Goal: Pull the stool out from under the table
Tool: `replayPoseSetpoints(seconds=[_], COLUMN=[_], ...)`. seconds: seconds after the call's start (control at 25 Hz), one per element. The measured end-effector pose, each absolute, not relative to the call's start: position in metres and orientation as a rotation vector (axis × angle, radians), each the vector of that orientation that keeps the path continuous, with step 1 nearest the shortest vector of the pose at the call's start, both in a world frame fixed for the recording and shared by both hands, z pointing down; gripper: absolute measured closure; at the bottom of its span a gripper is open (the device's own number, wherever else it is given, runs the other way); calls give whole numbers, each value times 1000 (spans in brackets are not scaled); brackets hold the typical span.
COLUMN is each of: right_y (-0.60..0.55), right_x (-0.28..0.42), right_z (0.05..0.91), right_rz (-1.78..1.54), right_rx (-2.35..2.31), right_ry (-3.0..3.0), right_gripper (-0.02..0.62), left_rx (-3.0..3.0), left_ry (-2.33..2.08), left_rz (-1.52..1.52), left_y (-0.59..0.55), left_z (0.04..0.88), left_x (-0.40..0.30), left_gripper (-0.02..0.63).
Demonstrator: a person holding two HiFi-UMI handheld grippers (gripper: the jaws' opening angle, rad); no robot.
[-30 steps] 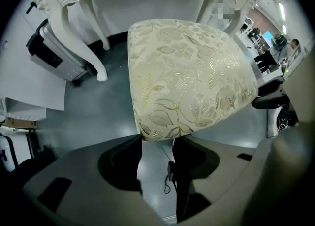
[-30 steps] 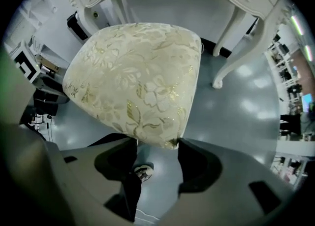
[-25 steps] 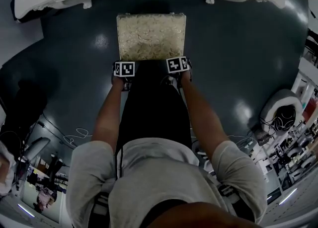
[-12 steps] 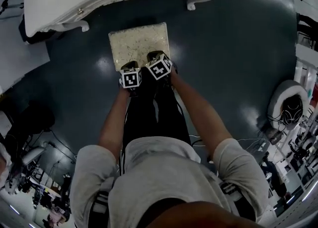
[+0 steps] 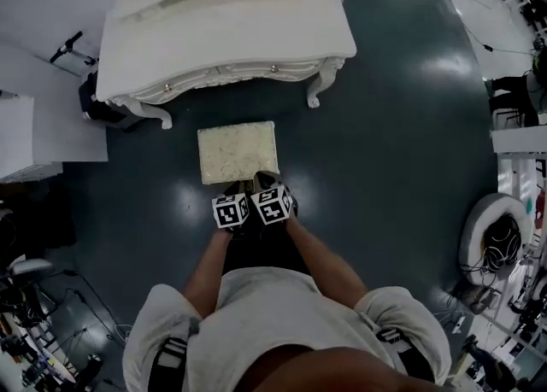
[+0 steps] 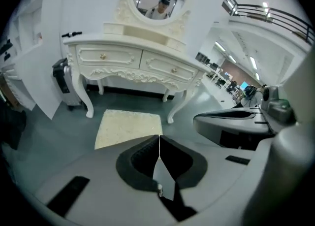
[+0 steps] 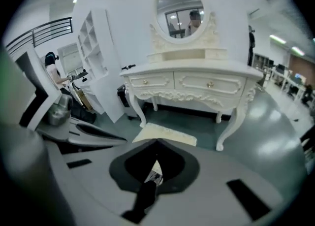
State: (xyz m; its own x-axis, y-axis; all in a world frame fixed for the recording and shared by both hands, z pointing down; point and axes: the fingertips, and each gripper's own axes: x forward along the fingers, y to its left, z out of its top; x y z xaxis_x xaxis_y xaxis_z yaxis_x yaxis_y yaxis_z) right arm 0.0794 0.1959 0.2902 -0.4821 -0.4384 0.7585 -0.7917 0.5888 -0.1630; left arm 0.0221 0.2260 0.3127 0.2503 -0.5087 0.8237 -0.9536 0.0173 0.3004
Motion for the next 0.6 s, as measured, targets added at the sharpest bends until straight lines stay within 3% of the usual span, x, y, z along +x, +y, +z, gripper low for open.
replayPoseSetpoints(seconds=[0.48,0.6], right_y=[182,185], right_x=[113,121], right_z=[108,67], right_rz=[309,350], right_rx=[1233,1276], right_ry=[-2379,-2503], right_gripper=[581,581], left_rx=[1807,1859], left_ry=[-1653,-1744], left_rz=[344,303], left_y=[225,227], left_z=[149,110], left_x=[37,30], left_gripper=[595,595])
